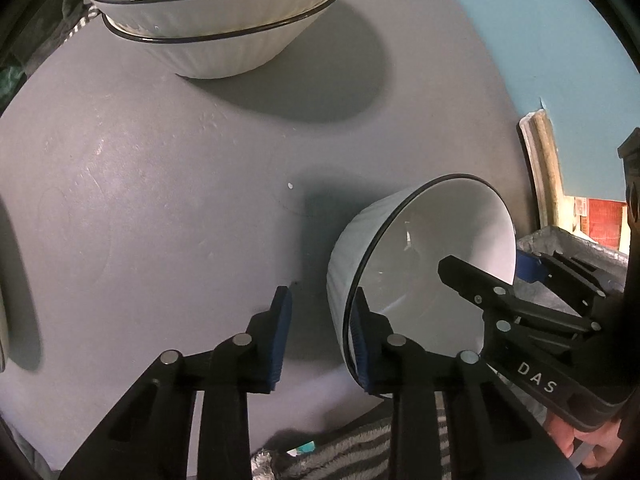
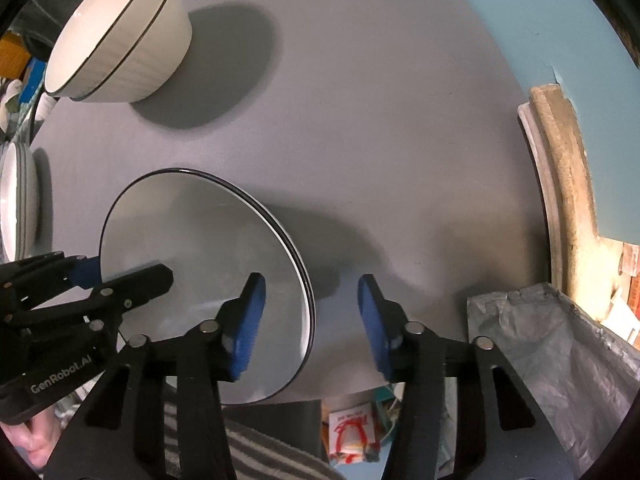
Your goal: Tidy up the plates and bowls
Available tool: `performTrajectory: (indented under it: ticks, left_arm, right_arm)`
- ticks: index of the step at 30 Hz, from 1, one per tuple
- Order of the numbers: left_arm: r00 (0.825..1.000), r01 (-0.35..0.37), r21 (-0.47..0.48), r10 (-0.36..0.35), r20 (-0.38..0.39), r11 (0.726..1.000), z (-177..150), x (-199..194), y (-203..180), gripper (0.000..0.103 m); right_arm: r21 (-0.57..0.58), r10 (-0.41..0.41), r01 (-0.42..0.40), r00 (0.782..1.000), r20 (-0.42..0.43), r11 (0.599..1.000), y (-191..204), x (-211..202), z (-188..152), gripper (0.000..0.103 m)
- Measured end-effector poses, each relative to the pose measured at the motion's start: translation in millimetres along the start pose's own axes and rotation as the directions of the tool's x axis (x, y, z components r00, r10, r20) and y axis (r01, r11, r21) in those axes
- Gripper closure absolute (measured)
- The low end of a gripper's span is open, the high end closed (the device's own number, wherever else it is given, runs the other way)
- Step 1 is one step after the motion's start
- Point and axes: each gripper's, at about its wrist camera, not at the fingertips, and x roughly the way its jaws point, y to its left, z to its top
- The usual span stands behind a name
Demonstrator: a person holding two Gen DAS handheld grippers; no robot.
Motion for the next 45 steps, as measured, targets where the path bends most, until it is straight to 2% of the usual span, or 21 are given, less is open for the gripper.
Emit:
performTrajectory:
  ticks: [5,9,13,19,28,45]
  left_arm:
    - [1.000,-0.005,0.003,0.005,0.010,1.000,0.3,0.1,-1.7,0.078]
    - [1.000,-0.009,0.004,0.009,0.007,1.000,-1.6,1.1,-5.8,0.085]
    - [1.000,-0.004,0.003,0.004,0.010,1.000,2.6,-2.0,-10.6,0.088]
    - [1.000,0.007,0.010,-0.007,0.017,1.000,-0.9,-2.7,-10.1,0.094]
    - [1.000,-0.026,0.052,0.025,0.019,0.998,-0.8,-5.4,-28.4,0.095]
    - [1.000,-0.009,0.000,0.009,0.026,1.000,-5.9,-12.3,-29.5,0.095]
  right_arm:
    - [-0.007,0.002,-0.002,1.000,-0.003,1.000,0.5,-0.2,-1.8,0.070]
    - [-0.018,0.002,-0.002,1.000,-0.006,1.000,6.0,0.4,0.3,0.087]
    - [-0.029,0.000,0.000,1.000,-0.008,1.000,10.8,-1.0,1.4,0.091]
    - [-0.049,-0.015,0.015,1.000,-0.011,0.999,16.9,-0.9,1.8,0.093]
    - [-0.035,-0.008,0.007,1.000,-0.019,0.999,20.4,0.6,5.7,0.095]
    - [-0.027,0.033,-0.034,0.999,-0.036,0.999,20.8,-4.5,20.9,0.097]
